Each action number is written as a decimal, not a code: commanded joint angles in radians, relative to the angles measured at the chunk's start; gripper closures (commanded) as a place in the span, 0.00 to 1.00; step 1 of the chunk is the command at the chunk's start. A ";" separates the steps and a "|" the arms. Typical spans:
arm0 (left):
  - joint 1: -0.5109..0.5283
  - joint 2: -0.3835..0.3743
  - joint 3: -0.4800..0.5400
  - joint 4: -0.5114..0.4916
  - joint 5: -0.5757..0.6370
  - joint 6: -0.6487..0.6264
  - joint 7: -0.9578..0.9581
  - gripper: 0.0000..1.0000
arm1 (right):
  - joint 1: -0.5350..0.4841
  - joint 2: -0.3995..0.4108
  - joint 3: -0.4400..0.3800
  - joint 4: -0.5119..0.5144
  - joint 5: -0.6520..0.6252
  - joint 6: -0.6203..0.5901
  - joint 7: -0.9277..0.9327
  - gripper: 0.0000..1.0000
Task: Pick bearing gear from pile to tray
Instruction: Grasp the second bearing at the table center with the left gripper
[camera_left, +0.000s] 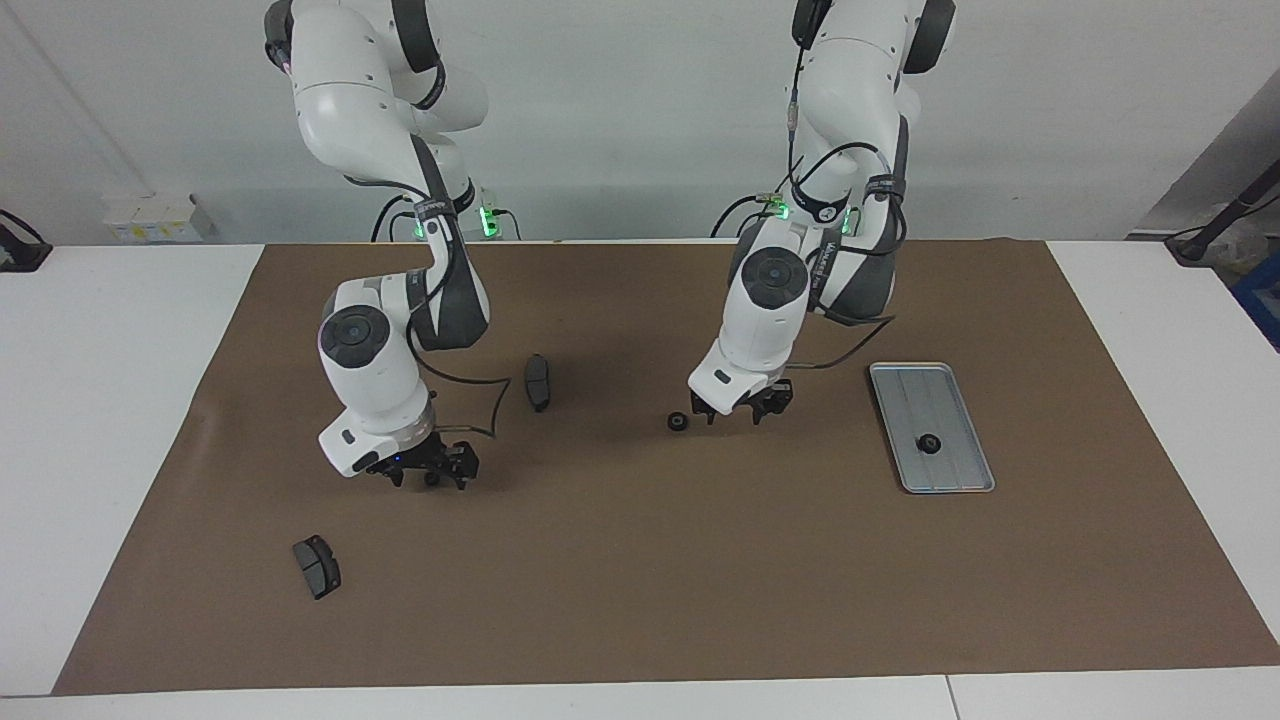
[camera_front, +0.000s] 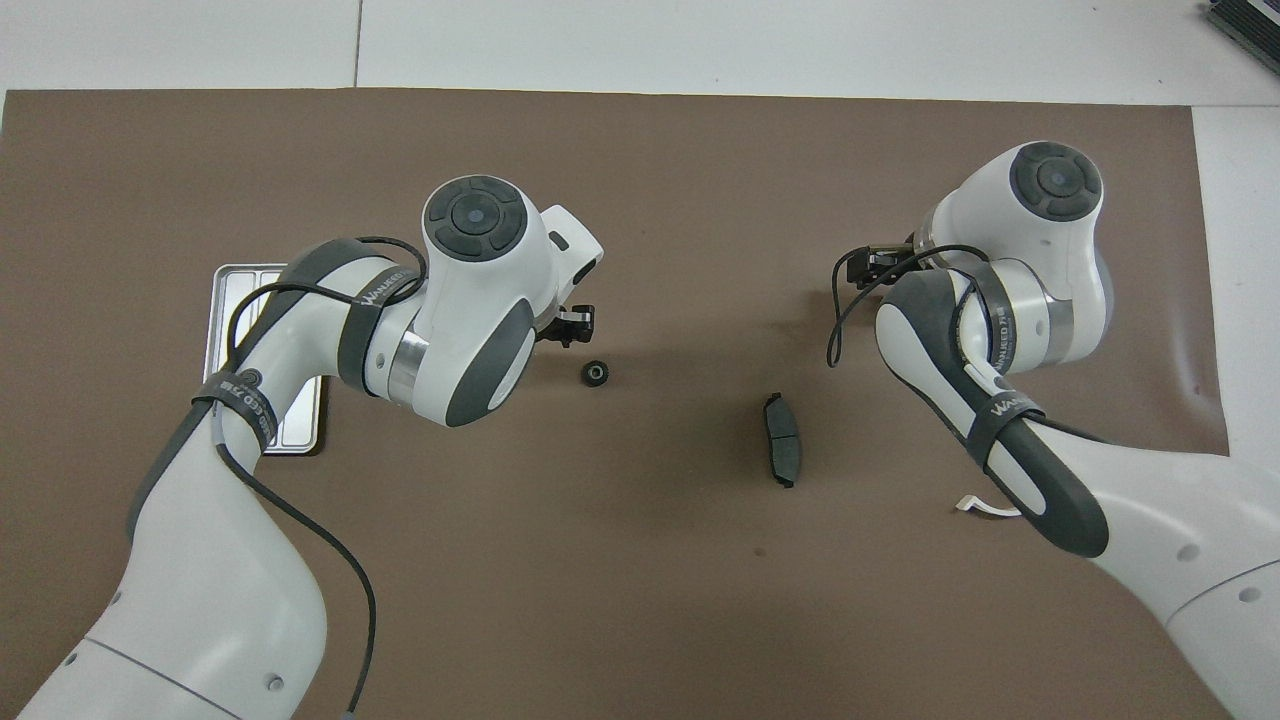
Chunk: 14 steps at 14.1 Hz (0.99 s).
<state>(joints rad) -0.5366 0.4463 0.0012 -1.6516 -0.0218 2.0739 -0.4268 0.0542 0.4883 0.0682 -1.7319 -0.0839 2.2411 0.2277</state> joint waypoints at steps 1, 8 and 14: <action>-0.037 0.021 0.019 -0.045 -0.017 0.116 -0.026 0.31 | -0.016 -0.016 0.016 -0.064 0.006 0.055 -0.033 0.10; -0.083 0.060 0.019 -0.047 -0.017 0.173 -0.066 0.35 | -0.030 -0.020 0.018 -0.081 0.047 0.058 -0.059 0.80; -0.109 0.063 0.020 -0.056 -0.017 0.158 -0.078 0.45 | -0.017 -0.086 0.018 -0.075 0.084 0.037 -0.051 1.00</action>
<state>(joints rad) -0.6199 0.5131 0.0019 -1.6896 -0.0251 2.2319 -0.4924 0.0449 0.4571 0.0727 -1.7855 -0.0335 2.2911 0.2078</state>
